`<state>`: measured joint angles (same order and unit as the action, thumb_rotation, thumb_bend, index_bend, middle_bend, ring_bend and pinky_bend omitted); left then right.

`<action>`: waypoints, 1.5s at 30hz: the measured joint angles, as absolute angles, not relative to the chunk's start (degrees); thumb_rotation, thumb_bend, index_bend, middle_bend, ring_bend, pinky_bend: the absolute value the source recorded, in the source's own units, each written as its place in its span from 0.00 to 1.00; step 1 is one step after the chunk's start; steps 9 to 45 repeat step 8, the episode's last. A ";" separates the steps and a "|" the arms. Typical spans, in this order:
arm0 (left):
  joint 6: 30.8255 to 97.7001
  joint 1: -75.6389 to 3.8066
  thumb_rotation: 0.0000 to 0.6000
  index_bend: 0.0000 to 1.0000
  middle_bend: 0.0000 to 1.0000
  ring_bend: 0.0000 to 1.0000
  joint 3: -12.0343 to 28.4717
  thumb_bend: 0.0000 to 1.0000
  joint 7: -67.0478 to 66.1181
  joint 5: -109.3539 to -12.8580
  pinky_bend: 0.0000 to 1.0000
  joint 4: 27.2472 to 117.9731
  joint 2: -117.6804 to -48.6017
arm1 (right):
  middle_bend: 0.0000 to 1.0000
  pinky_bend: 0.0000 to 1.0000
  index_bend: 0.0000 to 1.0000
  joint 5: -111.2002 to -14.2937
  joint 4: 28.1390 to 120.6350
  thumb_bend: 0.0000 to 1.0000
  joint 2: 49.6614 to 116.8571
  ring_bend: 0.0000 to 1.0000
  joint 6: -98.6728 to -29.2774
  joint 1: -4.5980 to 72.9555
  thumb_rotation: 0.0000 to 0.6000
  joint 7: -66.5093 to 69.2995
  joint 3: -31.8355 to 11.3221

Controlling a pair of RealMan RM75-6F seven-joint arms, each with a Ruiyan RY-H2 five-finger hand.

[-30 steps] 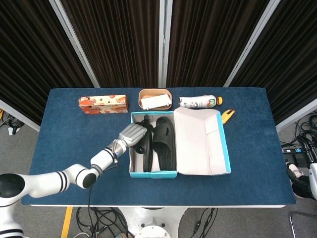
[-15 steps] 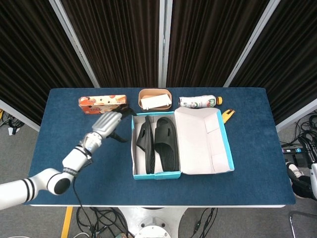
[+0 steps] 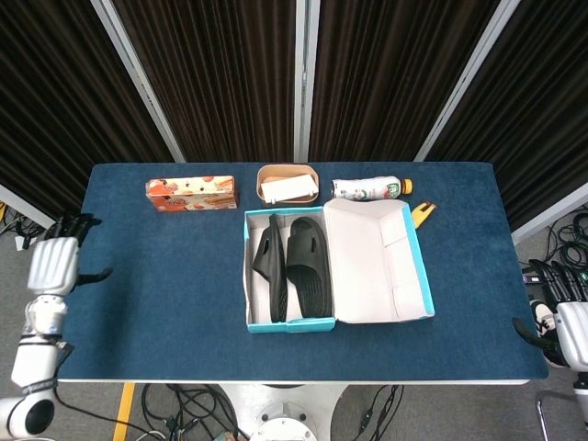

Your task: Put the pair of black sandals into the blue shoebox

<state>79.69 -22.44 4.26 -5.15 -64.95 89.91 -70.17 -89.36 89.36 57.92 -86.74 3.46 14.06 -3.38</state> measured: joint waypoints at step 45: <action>89.93 -12.86 1.00 0.22 0.16 0.00 -1.20 0.00 -5.56 -72.89 0.16 94.13 -68.48 | 0.10 0.08 0.04 -90.45 89.45 0.16 59.09 0.00 -88.34 2.08 1.00 15.17 -2.07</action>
